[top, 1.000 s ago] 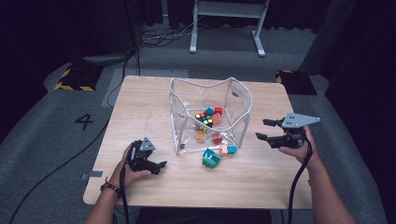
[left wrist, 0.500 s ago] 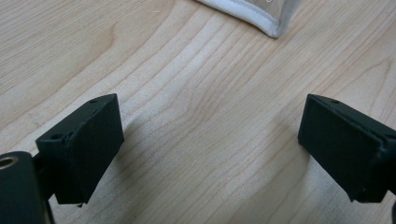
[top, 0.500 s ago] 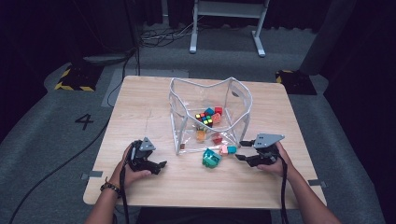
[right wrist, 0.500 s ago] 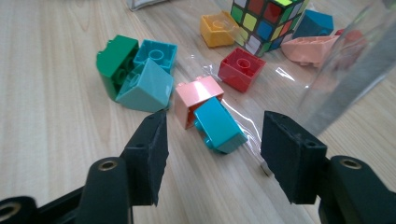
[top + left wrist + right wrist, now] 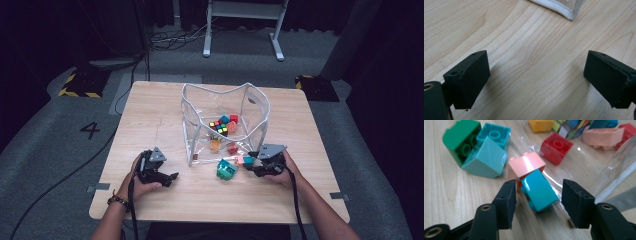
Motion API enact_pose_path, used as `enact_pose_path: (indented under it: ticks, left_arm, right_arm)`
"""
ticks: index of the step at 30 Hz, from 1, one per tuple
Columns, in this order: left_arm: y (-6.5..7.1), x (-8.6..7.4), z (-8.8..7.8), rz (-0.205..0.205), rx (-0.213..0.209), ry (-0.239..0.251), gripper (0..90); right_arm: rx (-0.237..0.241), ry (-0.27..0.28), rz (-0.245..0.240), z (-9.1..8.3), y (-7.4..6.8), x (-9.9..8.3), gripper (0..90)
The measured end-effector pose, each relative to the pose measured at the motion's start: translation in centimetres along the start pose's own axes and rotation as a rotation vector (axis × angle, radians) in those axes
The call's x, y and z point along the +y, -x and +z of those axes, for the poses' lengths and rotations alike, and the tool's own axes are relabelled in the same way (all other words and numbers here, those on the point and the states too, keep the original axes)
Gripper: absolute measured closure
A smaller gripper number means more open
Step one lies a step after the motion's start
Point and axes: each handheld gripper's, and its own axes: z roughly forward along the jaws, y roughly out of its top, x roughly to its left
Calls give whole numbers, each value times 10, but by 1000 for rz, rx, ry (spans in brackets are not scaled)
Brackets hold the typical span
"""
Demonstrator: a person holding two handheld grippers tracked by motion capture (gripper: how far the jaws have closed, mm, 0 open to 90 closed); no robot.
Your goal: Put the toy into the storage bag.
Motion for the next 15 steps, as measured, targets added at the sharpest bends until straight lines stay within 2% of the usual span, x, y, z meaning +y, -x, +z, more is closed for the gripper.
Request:
enact_pose_path:
  ticks: [2,3,5,7,9,13,14,15]
  left_arm:
    - [0,0,0,-2,0,2,70]
    - [0,0,0,0,0,0,70]
    - [0,0,0,0,0,0,70]
    - [0,0,0,0,0,0,70]
    - [0,0,0,0,0,0,70]
    - [0,0,0,0,1,1,70]
    - [0,0,0,0,0,0,70]
    - [0,0,0,0,0,0,70]
  right_arm:
    - [8,-5,9,2,-1,-1,501]
    - [16,-7,32,2,-2,-2,519]
    - [19,5,7,3,-1,-1,568]
    - [39,-4,7,1,-2,-3,638]
    - [37,6,0,1,-3,-3,673]
    - [64,11,17,-5,-4,-4,677]
    - [63,16,3,-6,-3,-4,677]
    - [60,23,9,-9,-4,-5,677]
